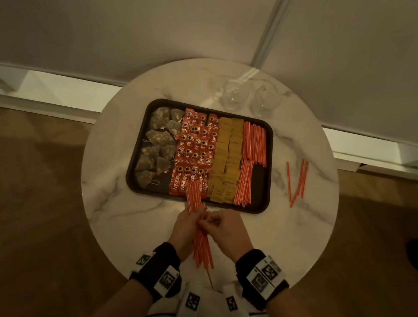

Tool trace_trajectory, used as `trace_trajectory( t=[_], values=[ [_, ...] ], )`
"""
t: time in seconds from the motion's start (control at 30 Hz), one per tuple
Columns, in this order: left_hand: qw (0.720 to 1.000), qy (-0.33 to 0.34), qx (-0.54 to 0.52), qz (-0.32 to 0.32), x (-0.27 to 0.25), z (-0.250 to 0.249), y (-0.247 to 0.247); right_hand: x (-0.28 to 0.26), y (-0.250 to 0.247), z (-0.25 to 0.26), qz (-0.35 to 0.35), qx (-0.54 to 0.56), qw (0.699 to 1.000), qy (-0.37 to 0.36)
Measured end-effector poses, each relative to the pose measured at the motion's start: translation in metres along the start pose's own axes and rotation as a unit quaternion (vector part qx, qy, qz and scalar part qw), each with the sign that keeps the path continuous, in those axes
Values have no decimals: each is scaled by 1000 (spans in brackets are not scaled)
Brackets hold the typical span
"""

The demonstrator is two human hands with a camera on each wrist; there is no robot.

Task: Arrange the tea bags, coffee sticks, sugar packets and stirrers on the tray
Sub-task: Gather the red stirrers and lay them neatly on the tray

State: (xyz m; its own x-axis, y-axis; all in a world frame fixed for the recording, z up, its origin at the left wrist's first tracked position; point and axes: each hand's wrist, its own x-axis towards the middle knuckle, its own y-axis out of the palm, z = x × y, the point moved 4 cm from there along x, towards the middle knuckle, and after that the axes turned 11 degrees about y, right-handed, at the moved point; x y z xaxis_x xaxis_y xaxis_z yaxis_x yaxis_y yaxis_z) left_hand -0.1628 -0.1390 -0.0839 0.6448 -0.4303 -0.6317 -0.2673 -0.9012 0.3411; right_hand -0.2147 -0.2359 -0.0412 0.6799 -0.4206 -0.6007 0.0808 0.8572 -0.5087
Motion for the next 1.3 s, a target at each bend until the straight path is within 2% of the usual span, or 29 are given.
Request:
trace_trajectory(
  t=[0.07, 0.17, 0.23, 0.3, 0.37, 0.47, 0.53, 0.67, 0.73, 0.83, 0.93, 1.1, 1.2, 1.3],
  values=[
    [1000, 25, 1, -16, 8, -9, -3, -7, -5, -1, -1, 77, 997, 0],
    [994, 49, -88, -47, 22, -26, -10, -14, -14, -22, -9, 167, 983, 76],
    [989, 69, -123, -44, 25, -37, -12, -19, -3, -37, 66, 195, 962, 179],
    [988, 91, -124, -25, 25, -42, -8, -23, 14, -45, 145, 234, 923, 268],
    [987, 107, -121, -8, 22, -46, -1, -19, 21, -47, 148, 254, 909, 296],
    [983, 121, -137, 15, 15, -52, 6, -5, 18, -48, 99, 198, 934, 279],
    [980, 124, -154, 22, 13, -55, 7, -2, 18, -46, 96, 164, 944, 268],
    [979, 100, -176, 11, 18, -52, -2, -7, 14, -38, 65, 230, 947, 215],
    [982, 87, -168, 8, 18, -50, -5, -12, 9, -25, 78, 288, 936, 186],
    [984, 98, -146, 2, 14, -50, -5, -21, 15, -2, 177, 312, 915, 184],
    [986, 156, -60, 23, 4, -59, 6, -22, 22, 6, 242, 375, 866, 227],
    [970, 221, 80, 69, -25, -70, 33, -14, 19, 8, 256, 465, 812, 240],
    [963, 242, 84, 82, -39, -73, 43, -13, 18, 10, 269, 506, 784, 238],
    [963, 245, 65, 90, -43, -70, 48, -14, 13, 14, 269, 518, 779, 229]
  ],
)
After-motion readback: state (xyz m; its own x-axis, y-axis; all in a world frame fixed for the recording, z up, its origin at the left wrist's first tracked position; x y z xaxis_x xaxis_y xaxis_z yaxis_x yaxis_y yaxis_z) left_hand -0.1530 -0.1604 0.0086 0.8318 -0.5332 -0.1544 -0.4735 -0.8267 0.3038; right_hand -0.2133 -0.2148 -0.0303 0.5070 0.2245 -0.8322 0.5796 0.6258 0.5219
